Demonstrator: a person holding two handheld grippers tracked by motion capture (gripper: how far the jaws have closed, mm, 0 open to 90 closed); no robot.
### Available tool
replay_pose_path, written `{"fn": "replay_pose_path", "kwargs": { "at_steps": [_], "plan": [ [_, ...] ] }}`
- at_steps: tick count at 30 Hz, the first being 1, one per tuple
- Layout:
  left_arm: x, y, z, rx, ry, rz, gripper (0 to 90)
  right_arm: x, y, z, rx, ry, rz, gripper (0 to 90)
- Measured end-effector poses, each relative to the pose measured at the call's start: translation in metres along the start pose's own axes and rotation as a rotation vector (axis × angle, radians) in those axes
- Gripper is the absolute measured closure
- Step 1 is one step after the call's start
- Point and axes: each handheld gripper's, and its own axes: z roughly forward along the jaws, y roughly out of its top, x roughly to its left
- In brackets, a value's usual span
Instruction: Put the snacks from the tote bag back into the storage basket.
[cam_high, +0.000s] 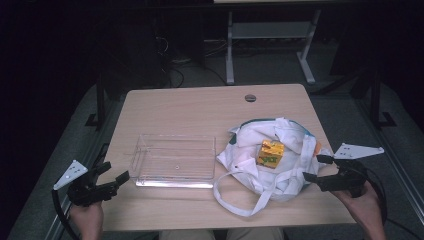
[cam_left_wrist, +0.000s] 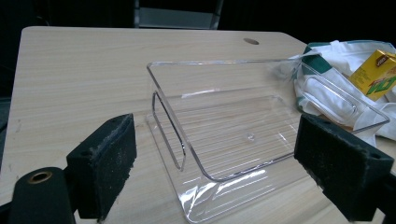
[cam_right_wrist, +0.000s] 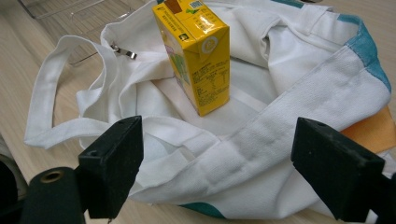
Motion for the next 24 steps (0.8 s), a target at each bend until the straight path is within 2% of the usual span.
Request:
{"fn": "replay_pose_path", "kwargs": {
  "at_steps": [10, 16, 18, 24],
  "plan": [
    [-0.002, 0.000, 0.000, -0.002, 0.003, 0.003, 12.6, -0.001, 0.011, -0.003, 0.018, 0.026, -0.006, 13.1],
    [-0.001, 0.001, -0.001, 0.000, 0.004, 0.007, 12.6, 0.000, 0.024, 0.001, 0.055, 0.055, -0.026, 13.0],
    [-0.001, 0.001, 0.000, -0.002, 0.004, 0.006, 12.6, 0.000, 0.033, 0.003, 0.076, 0.055, -0.054, 13.0],
    [-0.001, 0.001, -0.001, 0.001, 0.004, 0.006, 12.6, 0.001, 0.049, 0.008, 0.104, 0.062, -0.082, 13.0]
  ]
}}
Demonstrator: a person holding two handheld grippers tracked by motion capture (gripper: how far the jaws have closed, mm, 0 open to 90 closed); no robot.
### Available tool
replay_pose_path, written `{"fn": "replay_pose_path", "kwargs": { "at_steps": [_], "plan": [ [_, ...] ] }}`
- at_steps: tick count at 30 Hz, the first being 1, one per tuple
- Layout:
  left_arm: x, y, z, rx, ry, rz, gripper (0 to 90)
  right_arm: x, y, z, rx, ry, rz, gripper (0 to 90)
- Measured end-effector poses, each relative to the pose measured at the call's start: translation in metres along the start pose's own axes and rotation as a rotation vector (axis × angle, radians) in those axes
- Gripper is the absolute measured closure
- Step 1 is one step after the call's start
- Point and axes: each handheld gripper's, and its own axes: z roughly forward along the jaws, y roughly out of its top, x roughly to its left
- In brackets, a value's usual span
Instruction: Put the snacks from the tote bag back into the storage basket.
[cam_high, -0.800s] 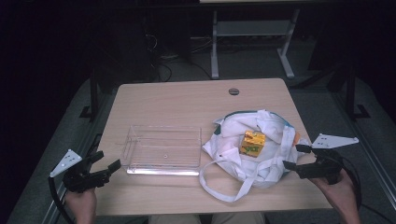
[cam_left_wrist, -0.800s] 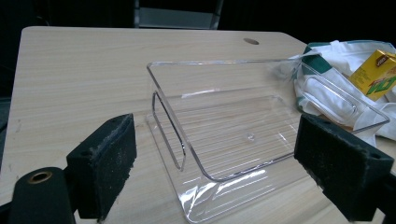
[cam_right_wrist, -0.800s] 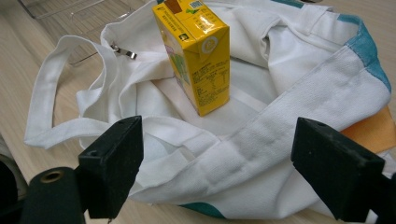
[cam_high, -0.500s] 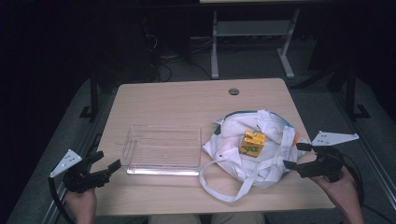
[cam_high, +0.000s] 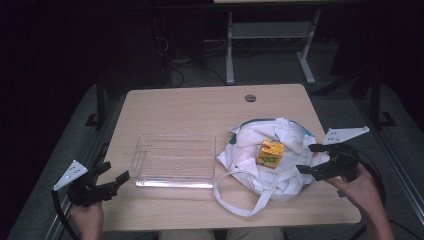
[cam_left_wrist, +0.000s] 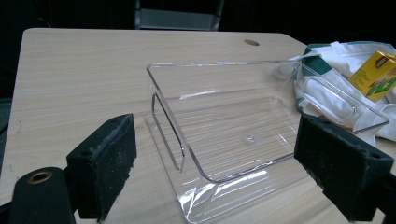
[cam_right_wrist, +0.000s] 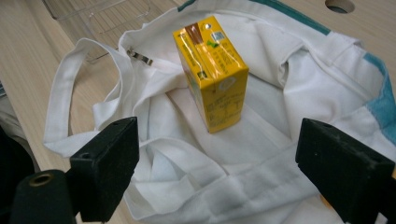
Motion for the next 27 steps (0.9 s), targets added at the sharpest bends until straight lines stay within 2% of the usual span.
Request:
{"fn": "replay_pose_path", "kwargs": {
  "at_steps": [8, 27],
  "plan": [
    [0.001, 0.000, -0.001, -0.007, -0.001, -0.004, 12.6, -0.004, 0.020, 0.004, 0.023, 0.019, -0.028, 13.2],
    [0.001, 0.000, 0.000, -0.014, -0.002, -0.010, 12.6, -0.006, 0.051, 0.016, 0.063, 0.043, -0.083, 13.3]
  ]
}}
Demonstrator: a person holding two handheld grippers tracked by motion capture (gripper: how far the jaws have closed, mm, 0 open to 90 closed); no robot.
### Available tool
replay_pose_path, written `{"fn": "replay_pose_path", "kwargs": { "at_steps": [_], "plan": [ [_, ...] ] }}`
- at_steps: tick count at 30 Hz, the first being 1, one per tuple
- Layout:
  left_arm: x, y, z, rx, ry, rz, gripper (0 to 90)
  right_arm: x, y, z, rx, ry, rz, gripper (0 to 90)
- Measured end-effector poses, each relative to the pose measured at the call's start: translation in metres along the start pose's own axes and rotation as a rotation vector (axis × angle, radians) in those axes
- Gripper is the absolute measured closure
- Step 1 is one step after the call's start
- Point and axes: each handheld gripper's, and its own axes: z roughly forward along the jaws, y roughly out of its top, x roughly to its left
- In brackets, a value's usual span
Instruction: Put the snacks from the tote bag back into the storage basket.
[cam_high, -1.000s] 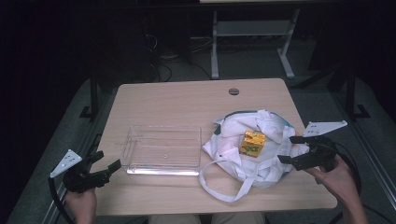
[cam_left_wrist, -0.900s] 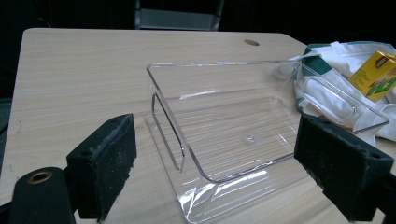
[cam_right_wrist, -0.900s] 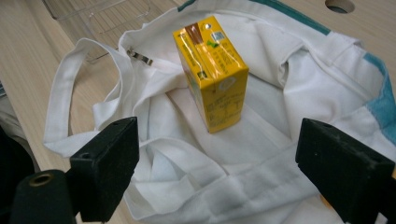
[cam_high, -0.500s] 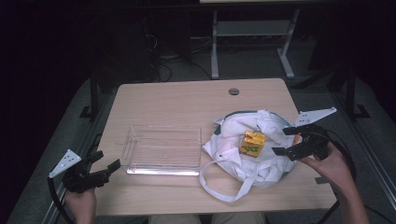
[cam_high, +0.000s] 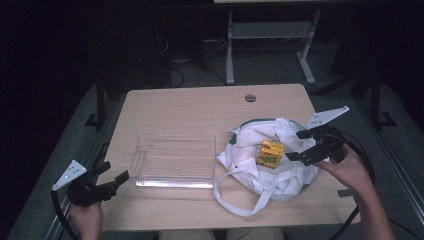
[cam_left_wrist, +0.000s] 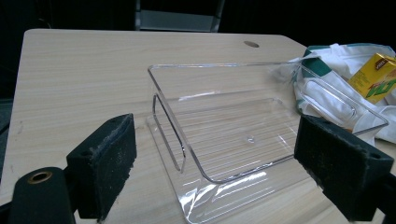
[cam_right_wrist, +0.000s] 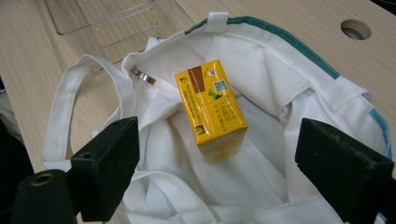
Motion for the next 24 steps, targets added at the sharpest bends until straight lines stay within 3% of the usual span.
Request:
{"fn": "replay_pose_path", "kwargs": {
  "at_steps": [24],
  "plan": [
    [0.001, 0.000, 0.000, 0.000, 0.002, -0.003, 12.6, -0.006, 0.018, 0.021, 0.061, 0.030, -0.031, 14.0]
  ]
}}
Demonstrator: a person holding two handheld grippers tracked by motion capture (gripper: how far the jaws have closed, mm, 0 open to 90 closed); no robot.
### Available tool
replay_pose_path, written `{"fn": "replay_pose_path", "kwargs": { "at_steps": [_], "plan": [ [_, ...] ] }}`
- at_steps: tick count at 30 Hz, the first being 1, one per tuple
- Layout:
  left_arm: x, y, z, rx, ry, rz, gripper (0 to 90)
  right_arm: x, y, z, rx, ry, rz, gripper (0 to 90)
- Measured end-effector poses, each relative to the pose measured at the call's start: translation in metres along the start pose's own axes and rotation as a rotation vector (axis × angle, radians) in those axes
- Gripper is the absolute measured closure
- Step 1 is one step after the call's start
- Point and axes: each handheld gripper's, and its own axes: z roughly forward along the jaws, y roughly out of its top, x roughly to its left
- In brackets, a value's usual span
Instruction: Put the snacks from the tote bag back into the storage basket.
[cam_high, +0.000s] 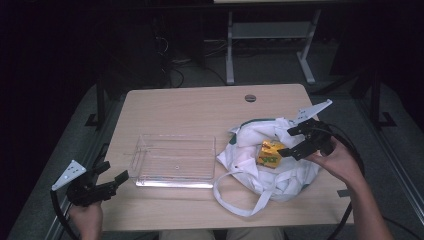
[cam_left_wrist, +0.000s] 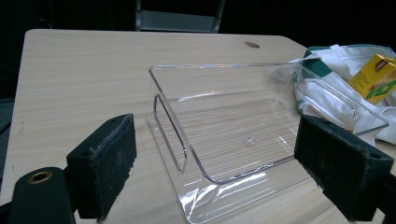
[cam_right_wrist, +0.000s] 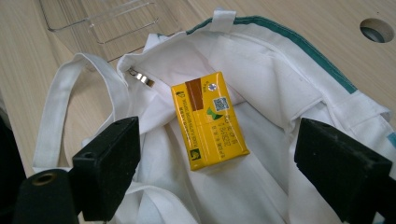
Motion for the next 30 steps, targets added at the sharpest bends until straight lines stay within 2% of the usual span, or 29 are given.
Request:
{"fn": "replay_pose_path", "kwargs": {
  "at_steps": [20, 24, 30],
  "plan": [
    [0.001, 0.000, 0.000, -0.004, -0.002, 0.000, 12.6, -0.001, 0.011, 0.018, 0.048, 0.013, -0.029, 14.5],
    [0.001, 0.000, 0.000, -0.005, -0.002, -0.001, 12.6, -0.002, 0.010, 0.025, 0.054, 0.009, -0.049, 17.6],
    [0.000, 0.000, 0.000, -0.008, -0.002, -0.004, 12.6, -0.003, 0.010, 0.033, 0.062, 0.017, -0.046, 19.3]
  ]
}}
